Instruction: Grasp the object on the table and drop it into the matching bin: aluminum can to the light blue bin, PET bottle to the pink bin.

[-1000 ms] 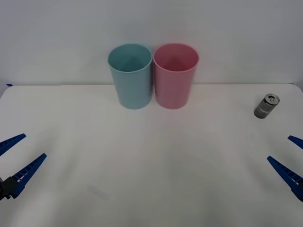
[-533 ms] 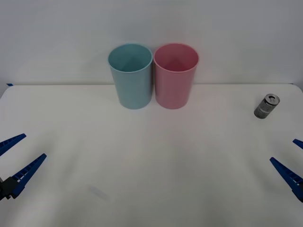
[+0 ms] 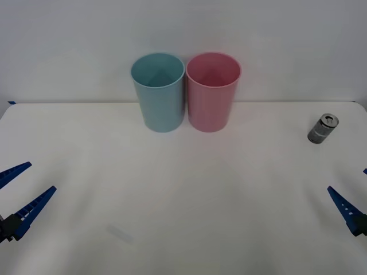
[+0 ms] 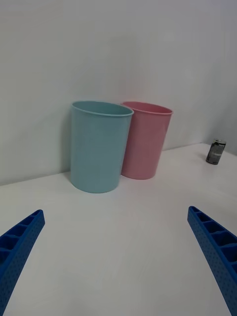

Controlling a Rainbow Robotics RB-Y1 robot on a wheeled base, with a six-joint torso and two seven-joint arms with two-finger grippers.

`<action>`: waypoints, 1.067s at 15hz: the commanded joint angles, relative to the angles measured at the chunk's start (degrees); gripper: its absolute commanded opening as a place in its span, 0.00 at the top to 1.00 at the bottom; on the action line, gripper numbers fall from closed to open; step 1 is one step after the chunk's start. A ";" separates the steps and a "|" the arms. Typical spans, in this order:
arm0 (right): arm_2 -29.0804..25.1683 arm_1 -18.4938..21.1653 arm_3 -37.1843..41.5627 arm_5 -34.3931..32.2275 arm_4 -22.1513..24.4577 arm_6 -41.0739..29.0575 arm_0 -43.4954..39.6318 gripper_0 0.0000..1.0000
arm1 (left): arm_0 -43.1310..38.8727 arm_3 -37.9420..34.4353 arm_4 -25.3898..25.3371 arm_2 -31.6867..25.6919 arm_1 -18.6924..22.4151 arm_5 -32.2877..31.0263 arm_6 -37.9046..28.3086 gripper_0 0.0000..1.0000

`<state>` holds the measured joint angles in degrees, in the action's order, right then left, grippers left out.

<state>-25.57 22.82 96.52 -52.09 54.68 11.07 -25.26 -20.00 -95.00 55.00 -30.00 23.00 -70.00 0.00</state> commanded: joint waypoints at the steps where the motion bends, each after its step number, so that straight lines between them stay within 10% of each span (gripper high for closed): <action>1: 2.10 -0.06 -0.01 6.65 -0.54 5.28 0.03 0.00 | 0.00 0.00 0.00 0.00 0.00 0.00 0.00 0.00; 16: 6.32 -0.06 -18.82 20.45 0.51 5.02 18.14 0.00 | 0.00 0.00 0.00 0.00 0.00 0.00 0.00 0.00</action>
<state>-19.22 22.77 79.01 -32.49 54.87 16.01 -8.50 -20.00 -95.00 55.00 -30.00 23.00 -70.00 0.00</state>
